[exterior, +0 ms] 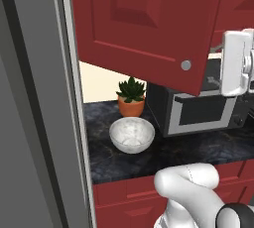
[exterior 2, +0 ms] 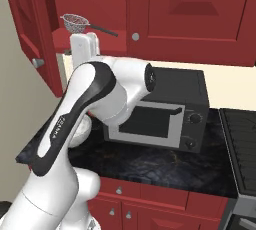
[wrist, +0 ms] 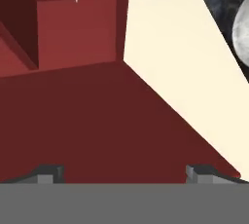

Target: Open the cabinet and setup a tea strainer by placing it in the bowl upright.

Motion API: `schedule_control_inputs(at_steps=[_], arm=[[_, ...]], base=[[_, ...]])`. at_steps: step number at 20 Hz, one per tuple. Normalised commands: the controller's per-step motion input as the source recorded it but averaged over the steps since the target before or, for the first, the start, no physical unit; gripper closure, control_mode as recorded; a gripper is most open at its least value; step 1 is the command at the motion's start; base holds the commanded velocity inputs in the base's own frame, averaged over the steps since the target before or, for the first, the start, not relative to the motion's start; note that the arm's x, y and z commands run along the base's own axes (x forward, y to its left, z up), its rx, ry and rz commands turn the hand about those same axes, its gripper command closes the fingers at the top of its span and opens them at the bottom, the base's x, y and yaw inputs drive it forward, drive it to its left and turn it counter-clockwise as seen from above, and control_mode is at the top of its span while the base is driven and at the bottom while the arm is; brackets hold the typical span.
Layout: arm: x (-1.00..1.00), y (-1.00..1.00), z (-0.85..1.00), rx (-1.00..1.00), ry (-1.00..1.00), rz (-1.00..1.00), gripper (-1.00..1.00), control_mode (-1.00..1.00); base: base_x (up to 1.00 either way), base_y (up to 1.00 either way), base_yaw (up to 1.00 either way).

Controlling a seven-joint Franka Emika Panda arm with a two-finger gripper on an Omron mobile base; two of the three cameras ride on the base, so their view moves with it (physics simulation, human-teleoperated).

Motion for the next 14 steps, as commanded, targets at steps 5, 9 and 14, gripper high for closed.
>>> schedule_control_inputs(at_steps=[5,9,14], arm=[[0.27,0.37,0.0,0.0,0.0,0.19,-1.0,-1.0],[0.19,0.47,0.0,0.0,0.0,0.19,-1.0,-1.0],[0.03,0.54,-0.01,0.0,0.0,0.17,-1.0,-1.0]], base=[[0.0,0.0,0.0],[0.0,0.0,0.0],[0.0,0.0,0.0]])
